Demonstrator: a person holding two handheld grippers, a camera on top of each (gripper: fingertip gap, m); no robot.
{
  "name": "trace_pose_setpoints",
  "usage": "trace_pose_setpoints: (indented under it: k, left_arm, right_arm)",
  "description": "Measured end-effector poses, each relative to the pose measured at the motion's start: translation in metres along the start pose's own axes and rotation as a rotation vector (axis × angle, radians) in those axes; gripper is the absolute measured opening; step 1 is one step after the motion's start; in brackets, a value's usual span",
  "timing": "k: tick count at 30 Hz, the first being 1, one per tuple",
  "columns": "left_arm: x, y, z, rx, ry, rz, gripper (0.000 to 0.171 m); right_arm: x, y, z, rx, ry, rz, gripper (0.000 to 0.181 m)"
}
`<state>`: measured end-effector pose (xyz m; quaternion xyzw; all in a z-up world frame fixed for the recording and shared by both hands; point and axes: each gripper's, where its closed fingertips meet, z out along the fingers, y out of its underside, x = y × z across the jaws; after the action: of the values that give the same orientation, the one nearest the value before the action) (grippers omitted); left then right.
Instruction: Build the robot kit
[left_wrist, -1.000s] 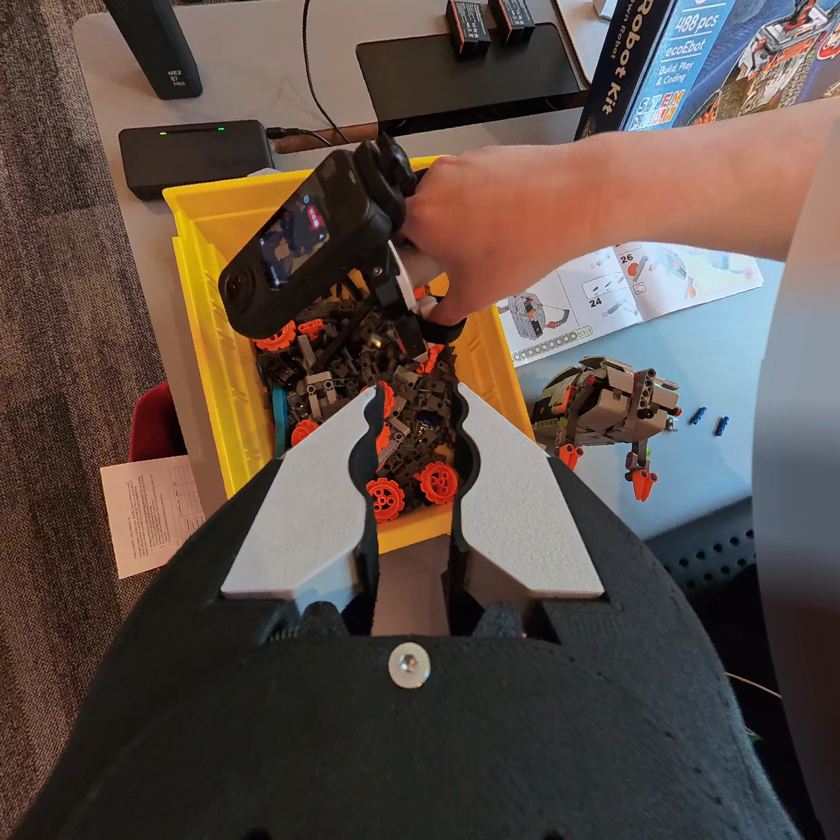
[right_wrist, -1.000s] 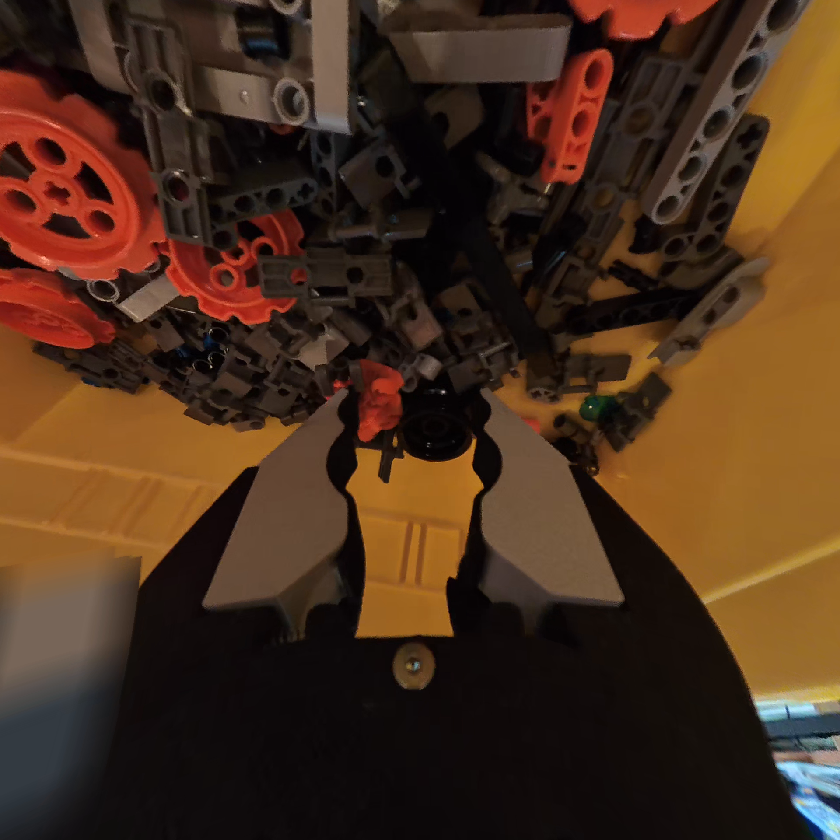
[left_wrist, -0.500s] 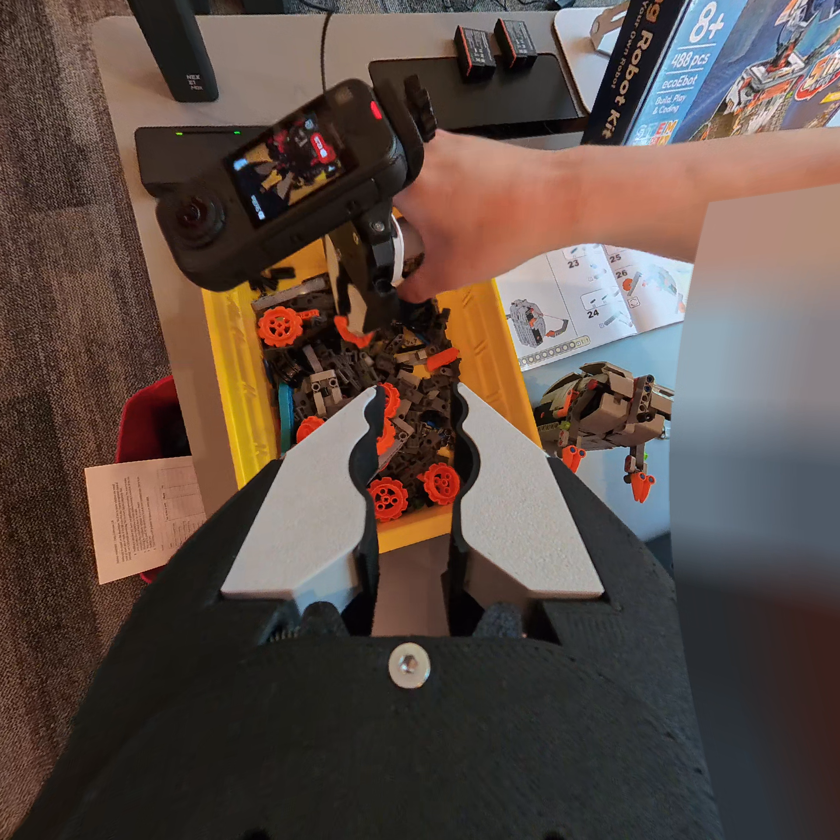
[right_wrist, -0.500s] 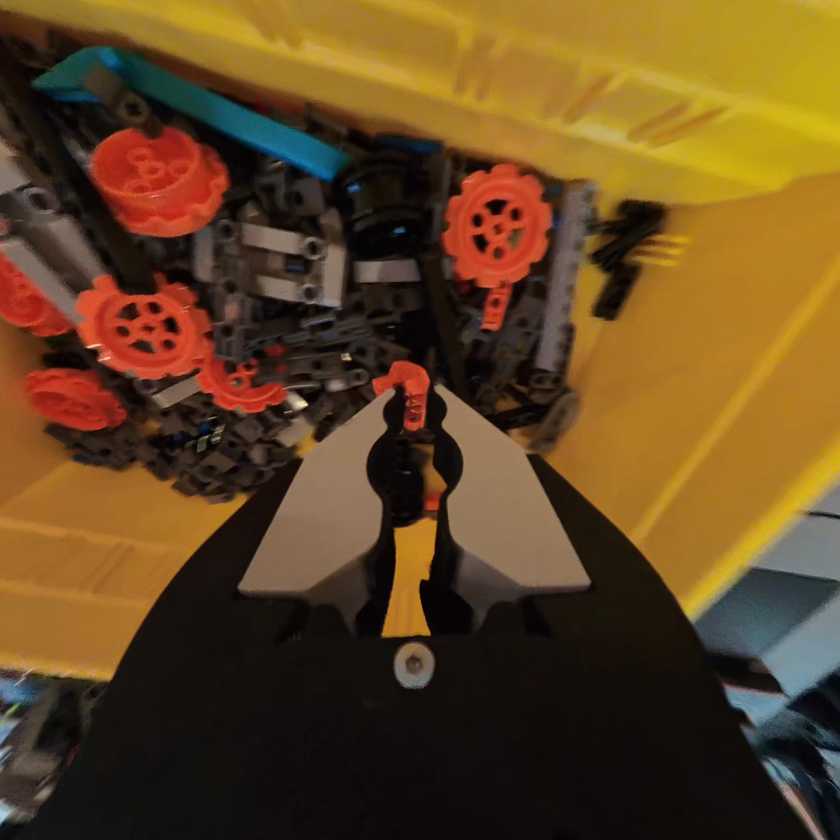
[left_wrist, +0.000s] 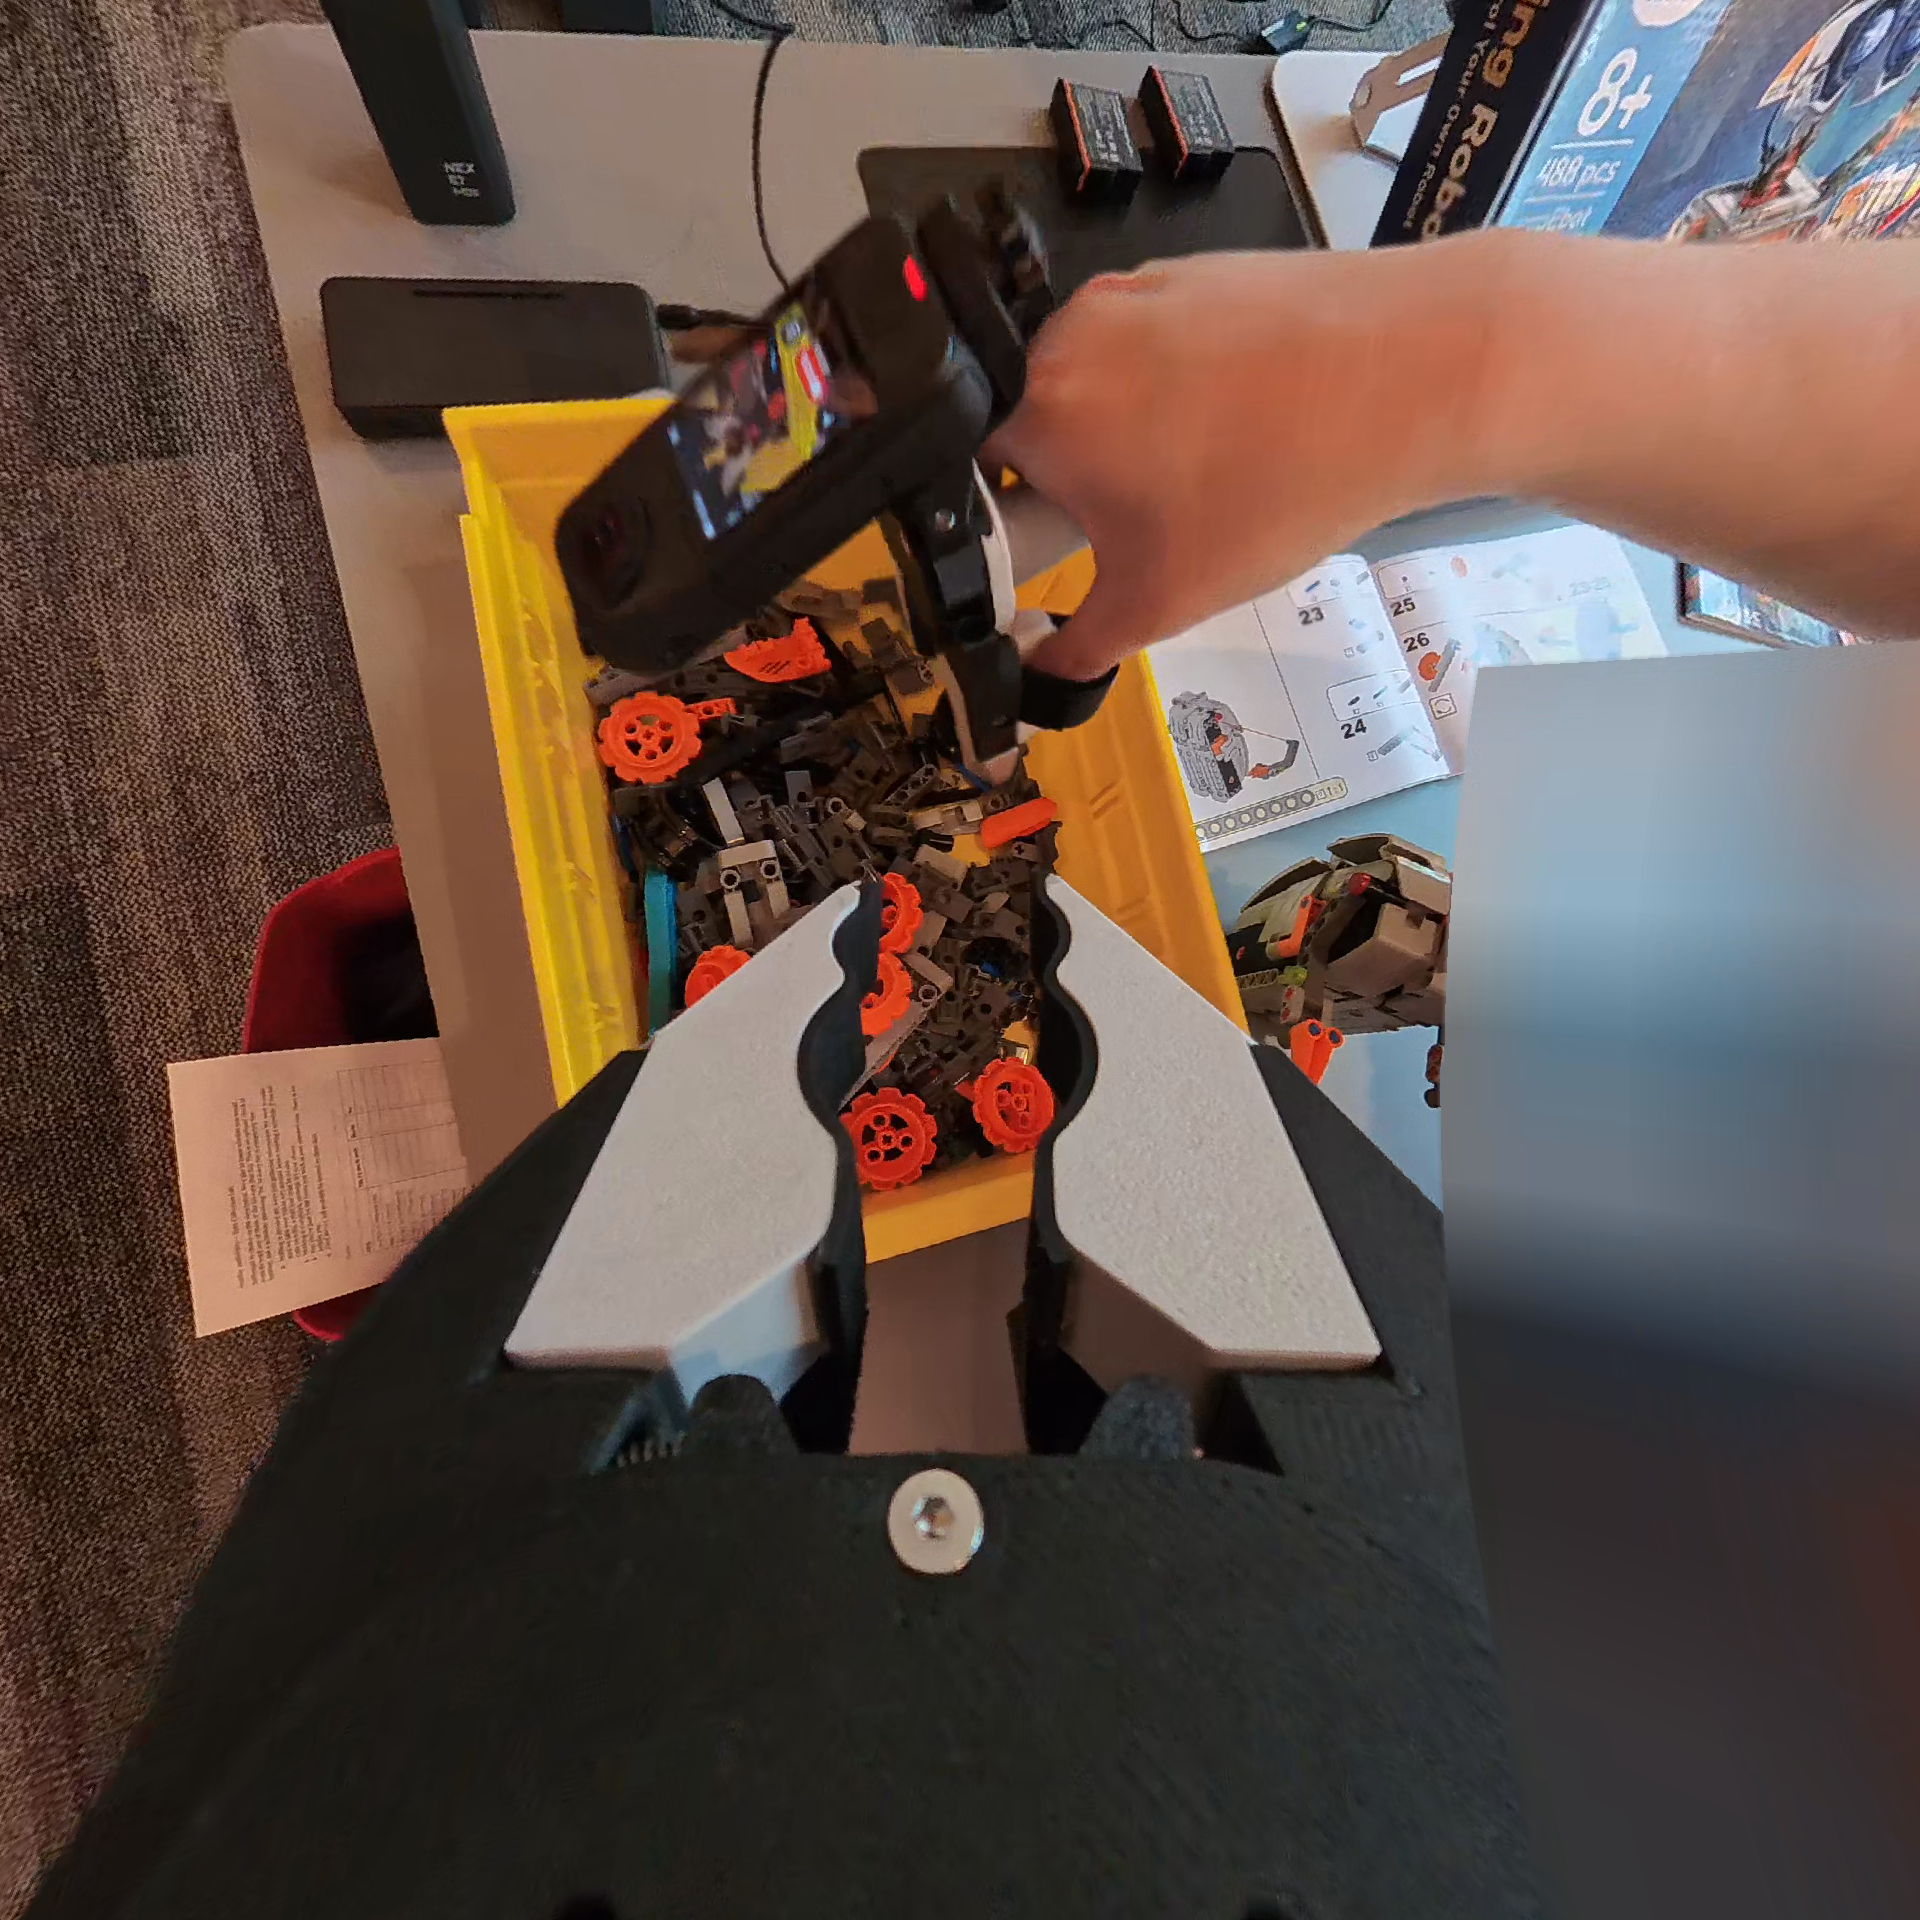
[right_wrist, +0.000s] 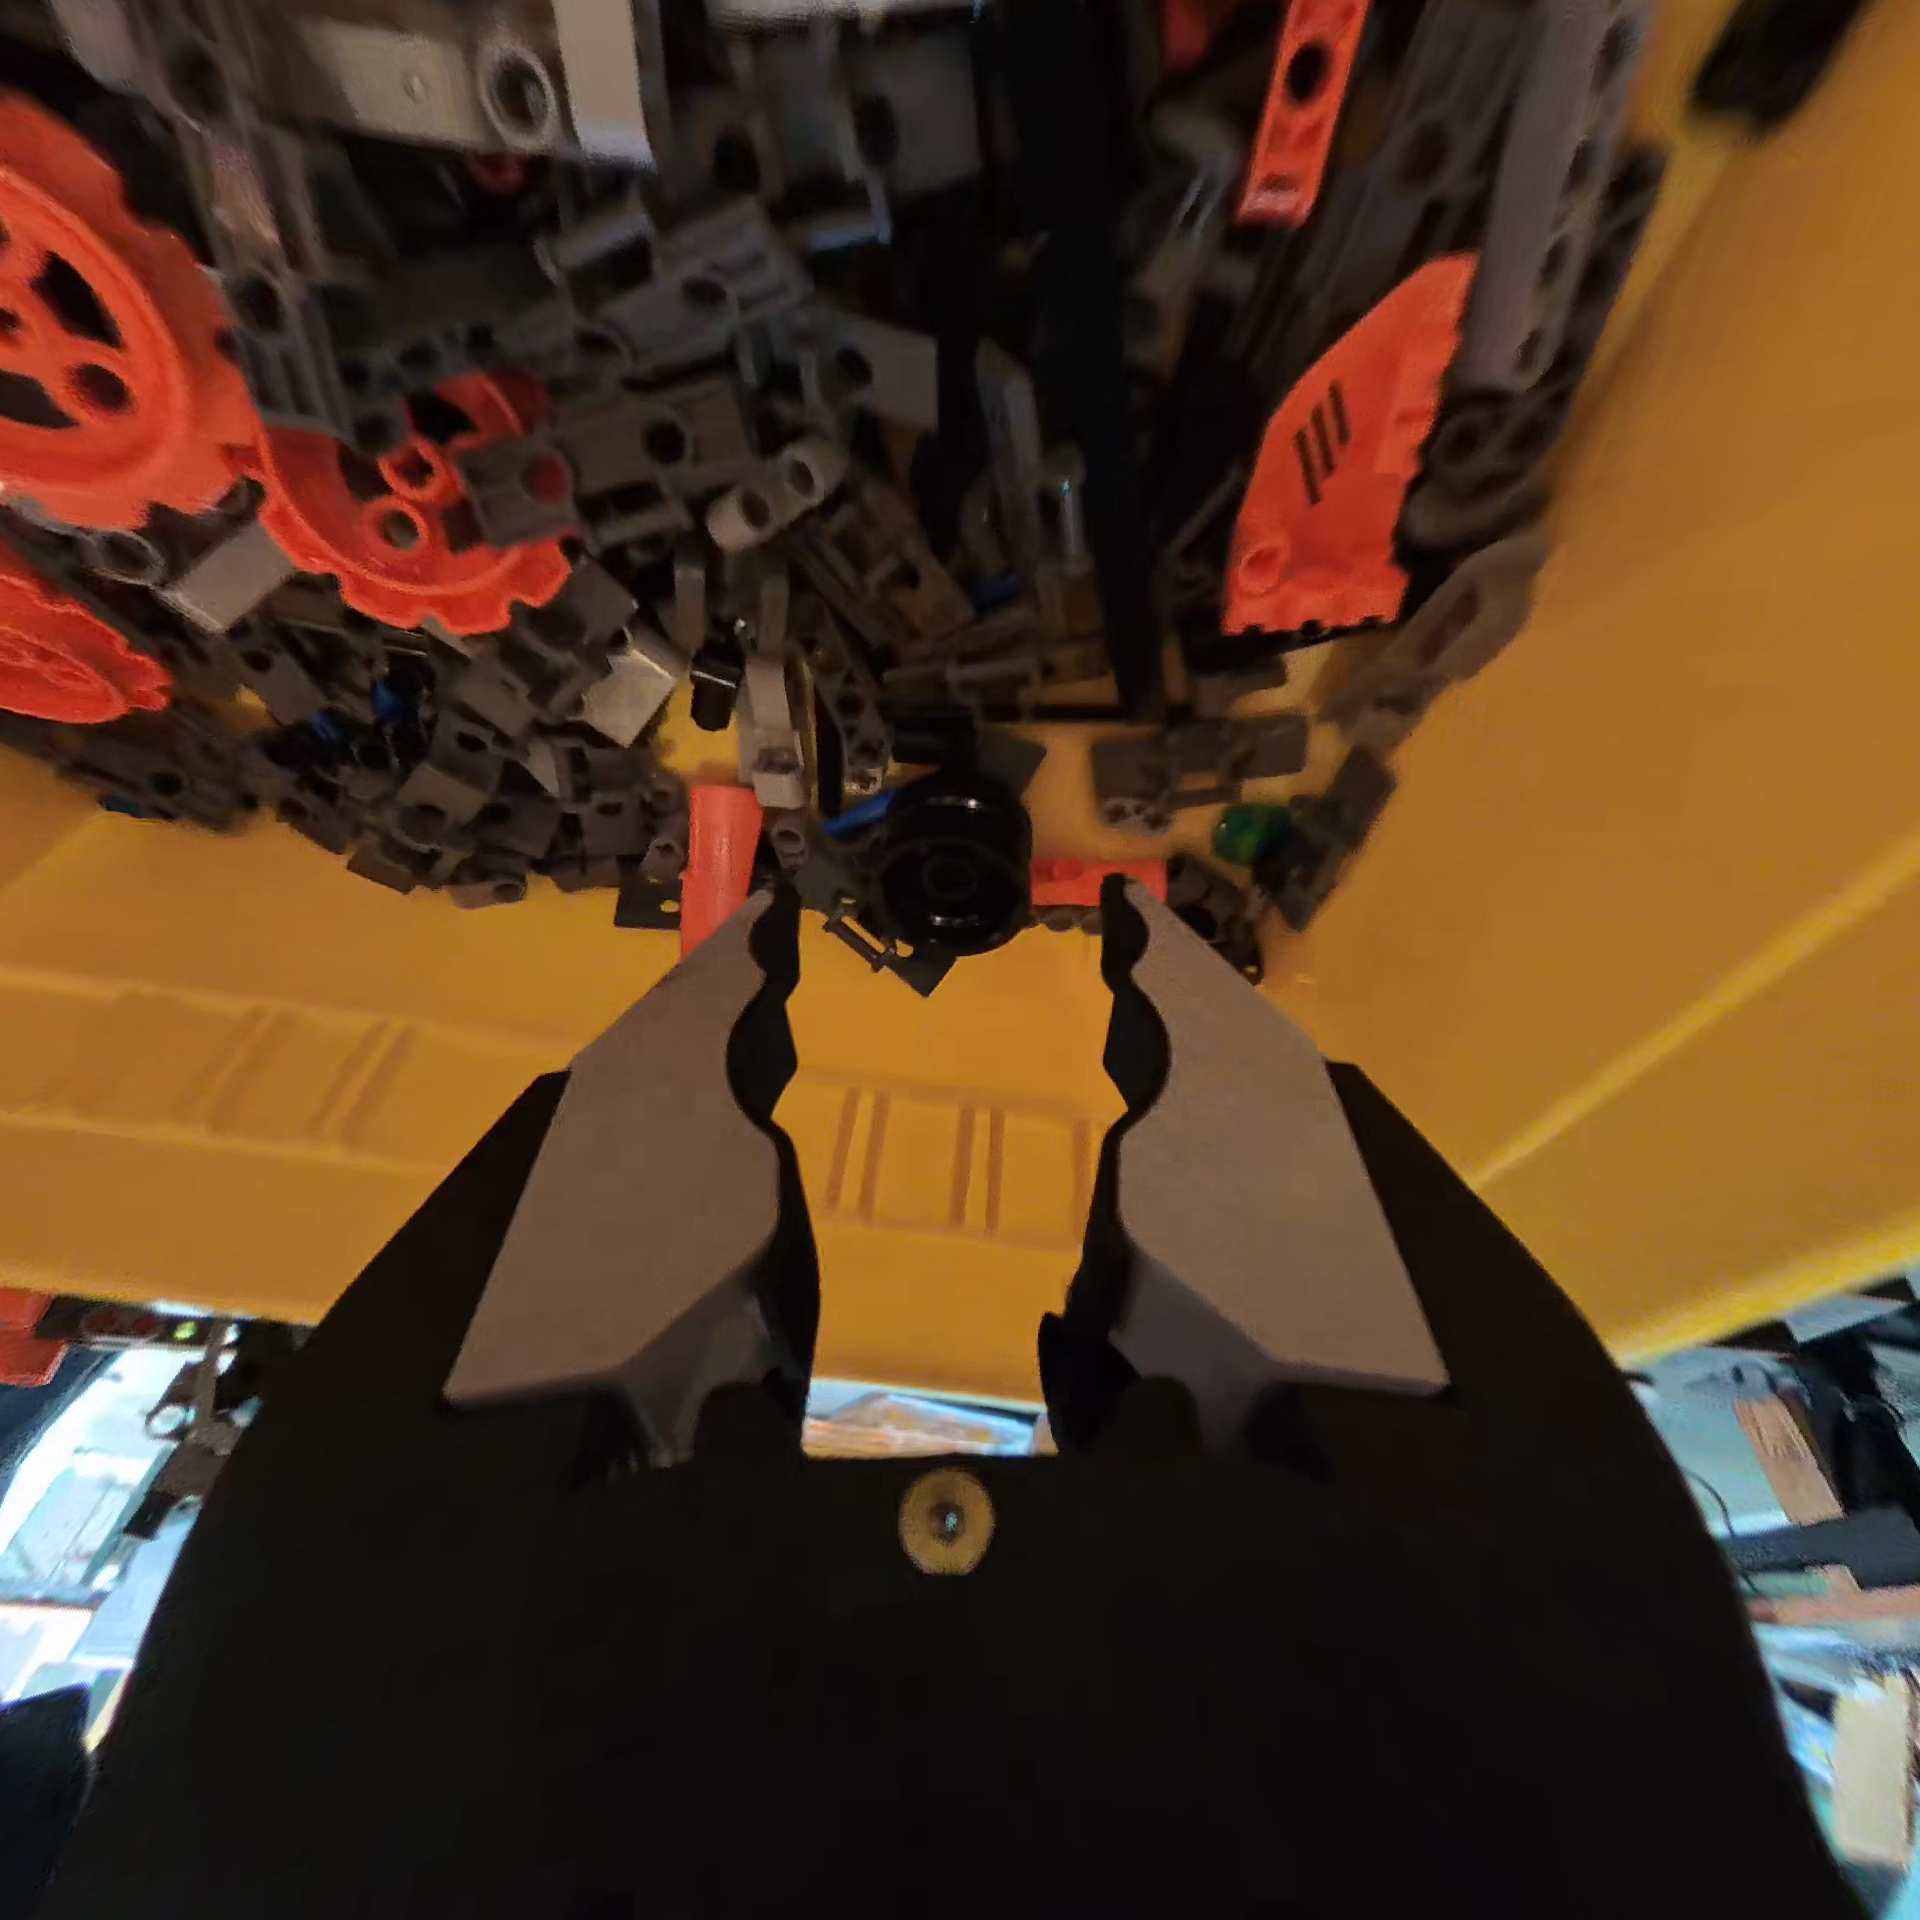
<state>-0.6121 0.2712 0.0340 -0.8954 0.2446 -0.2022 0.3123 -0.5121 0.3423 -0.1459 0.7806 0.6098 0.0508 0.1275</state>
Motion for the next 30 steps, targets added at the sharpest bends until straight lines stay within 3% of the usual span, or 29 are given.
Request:
trace_pose_setpoints:
  k: [2,4,6,12,17,25,28,30]
  left_arm:
    - [-0.002,0.0,-0.001,0.005,-0.002,-0.01,0.027]
    - [-0.004,0.0,-0.002,0.008,-0.001,-0.015,0.026]
    - [-0.004,0.0,-0.002,0.008,0.002,-0.017,0.027]
    - [-0.003,0.0,-0.001,0.002,0.005,-0.01,0.027]
    - [-0.002,0.0,-0.001,0.004,0.007,-0.009,0.027]
    - [-0.002,0.0,-0.001,0.003,0.01,-0.006,0.027]
    - [-0.001,0.0,0.0,-0.003,0.011,-0.003,0.027]
    - [-0.001,0.0,0.0,-0.004,0.012,-0.002,0.027]
  right_arm:
    - [0.003,0.004,0.011,-0.054,0.035,-0.014,0.057]
    - [-0.002,0.002,0.019,-0.07,0.007,-0.015,0.037]
    - [-0.003,-0.002,0.018,-0.075,0.005,-0.028,0.034]
    - [0.008,-0.054,0.0,0.195,0.087,-0.079,0.034]
    - [0.005,-0.024,-0.001,0.046,0.024,-0.055,0.058]
    - [-0.012,0.004,0.019,-0.093,-0.023,-0.103,0.068]
    - [-0.014,0.001,0.022,-0.106,0.009,-0.11,0.063]
    - [-0.008,0.0,0.021,-0.108,0.06,-0.123,0.035]
